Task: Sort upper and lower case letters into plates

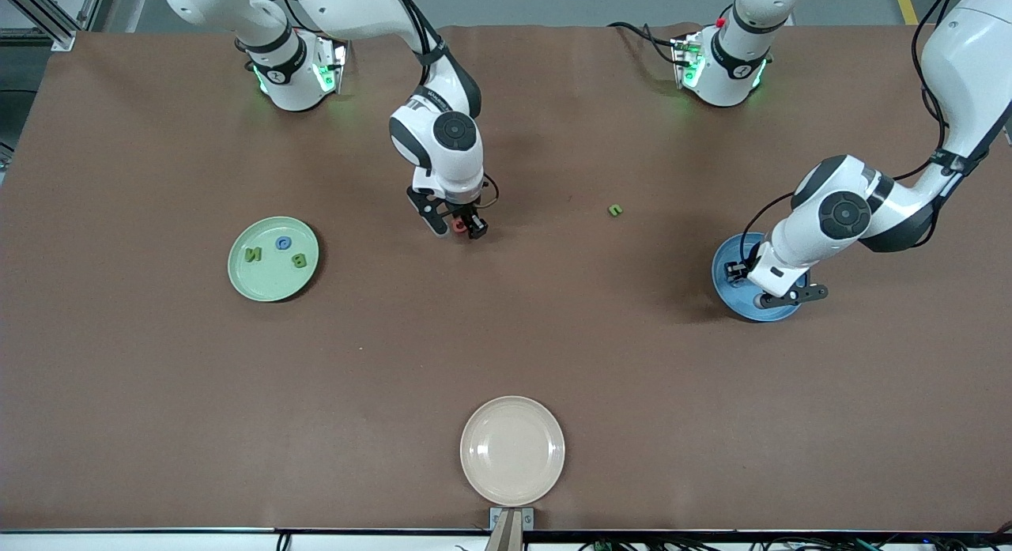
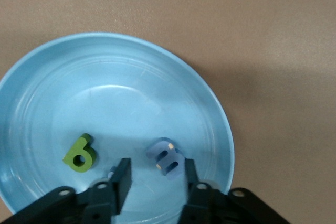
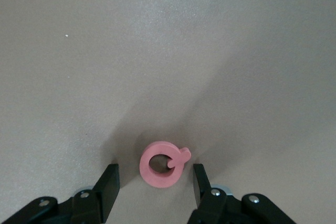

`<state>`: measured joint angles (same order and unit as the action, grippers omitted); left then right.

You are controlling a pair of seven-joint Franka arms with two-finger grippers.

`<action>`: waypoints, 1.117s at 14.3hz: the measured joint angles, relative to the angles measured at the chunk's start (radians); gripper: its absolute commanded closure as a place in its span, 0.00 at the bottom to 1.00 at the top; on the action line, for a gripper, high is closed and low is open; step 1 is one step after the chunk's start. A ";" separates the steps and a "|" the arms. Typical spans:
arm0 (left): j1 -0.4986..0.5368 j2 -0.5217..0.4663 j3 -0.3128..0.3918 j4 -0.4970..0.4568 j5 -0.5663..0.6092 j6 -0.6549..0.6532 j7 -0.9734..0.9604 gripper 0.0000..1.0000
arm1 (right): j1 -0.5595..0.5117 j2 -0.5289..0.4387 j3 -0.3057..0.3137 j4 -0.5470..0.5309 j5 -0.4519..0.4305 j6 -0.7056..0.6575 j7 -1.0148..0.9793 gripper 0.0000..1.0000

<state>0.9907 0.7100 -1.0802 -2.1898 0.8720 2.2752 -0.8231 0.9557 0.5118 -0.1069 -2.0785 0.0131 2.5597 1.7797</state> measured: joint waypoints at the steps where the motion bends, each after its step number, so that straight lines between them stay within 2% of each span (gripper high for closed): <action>1: 0.000 0.000 -0.003 0.003 0.000 -0.002 0.000 0.24 | 0.000 0.000 -0.001 0.001 0.000 0.001 0.000 0.50; 2: 0.001 0.000 -0.012 0.007 0.000 -0.012 0.000 0.17 | 0.000 0.000 -0.003 0.005 0.001 0.001 0.001 0.49; 4: 0.002 -0.001 -0.058 0.022 0.000 -0.080 -0.001 0.03 | 0.000 0.000 -0.006 0.005 0.002 0.000 0.001 0.34; 6: 0.002 -0.002 -0.130 0.036 -0.014 -0.147 -0.039 0.00 | -0.002 0.000 -0.009 0.004 0.002 -0.003 0.001 0.24; 9: -0.030 -0.002 -0.210 0.031 -0.055 -0.174 -0.213 0.00 | -0.004 0.004 -0.016 -0.001 0.002 -0.007 0.001 0.25; 11: -0.138 -0.001 -0.211 0.022 -0.058 -0.174 -0.436 0.00 | -0.004 0.004 -0.016 0.000 0.002 -0.007 0.001 0.34; 12: -0.214 -0.001 -0.202 0.021 -0.058 -0.174 -0.565 0.00 | -0.004 0.004 -0.016 0.000 0.002 -0.006 0.001 0.43; 14: -0.366 -0.001 -0.160 0.022 -0.059 -0.162 -0.788 0.00 | -0.004 0.004 -0.017 0.003 0.002 -0.006 0.001 0.65; 16: -0.451 -0.001 -0.121 0.021 -0.060 -0.110 -0.910 0.00 | -0.004 0.003 -0.018 0.007 0.001 -0.008 -0.003 0.93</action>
<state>0.5396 0.7089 -1.2014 -2.1692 0.8120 2.1656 -1.7335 0.9518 0.5151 -0.1247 -2.0718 0.0146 2.5515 1.7768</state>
